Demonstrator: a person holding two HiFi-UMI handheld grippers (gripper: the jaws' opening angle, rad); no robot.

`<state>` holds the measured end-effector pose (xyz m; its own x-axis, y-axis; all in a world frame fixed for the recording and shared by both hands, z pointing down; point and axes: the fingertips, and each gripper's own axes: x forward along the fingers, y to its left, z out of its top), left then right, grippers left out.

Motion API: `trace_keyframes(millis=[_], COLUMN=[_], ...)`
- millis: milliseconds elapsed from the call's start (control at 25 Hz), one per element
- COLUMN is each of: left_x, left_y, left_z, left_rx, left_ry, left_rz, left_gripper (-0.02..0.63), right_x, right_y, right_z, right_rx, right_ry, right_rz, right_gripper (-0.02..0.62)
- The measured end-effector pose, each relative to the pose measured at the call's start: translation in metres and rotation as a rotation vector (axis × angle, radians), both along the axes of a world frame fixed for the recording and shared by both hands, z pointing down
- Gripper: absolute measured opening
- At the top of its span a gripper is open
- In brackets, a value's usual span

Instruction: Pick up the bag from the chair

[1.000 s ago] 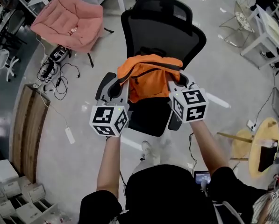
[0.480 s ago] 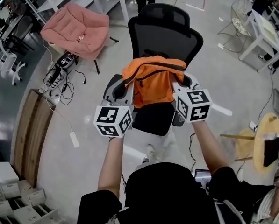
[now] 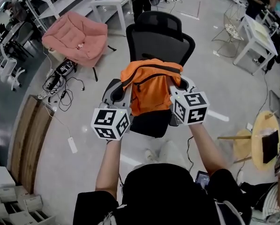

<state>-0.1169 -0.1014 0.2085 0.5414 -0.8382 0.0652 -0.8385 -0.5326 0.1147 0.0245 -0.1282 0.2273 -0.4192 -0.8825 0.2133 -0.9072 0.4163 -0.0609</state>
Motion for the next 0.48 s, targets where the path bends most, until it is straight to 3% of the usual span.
trace_keyframes(millis=[480], left_x=[0.038], left_y=[0.026], left_z=[-0.03], left_rx=[0.027], left_ry=[0.008], left_rz=[-0.008], left_gripper=[0.023], right_x=[0.037], right_y=[0.028], right_z=[-0.032], right_rx=[0.032], right_ry=[-0.018], right_rz=[-0.017], right_gripper=[0.034])
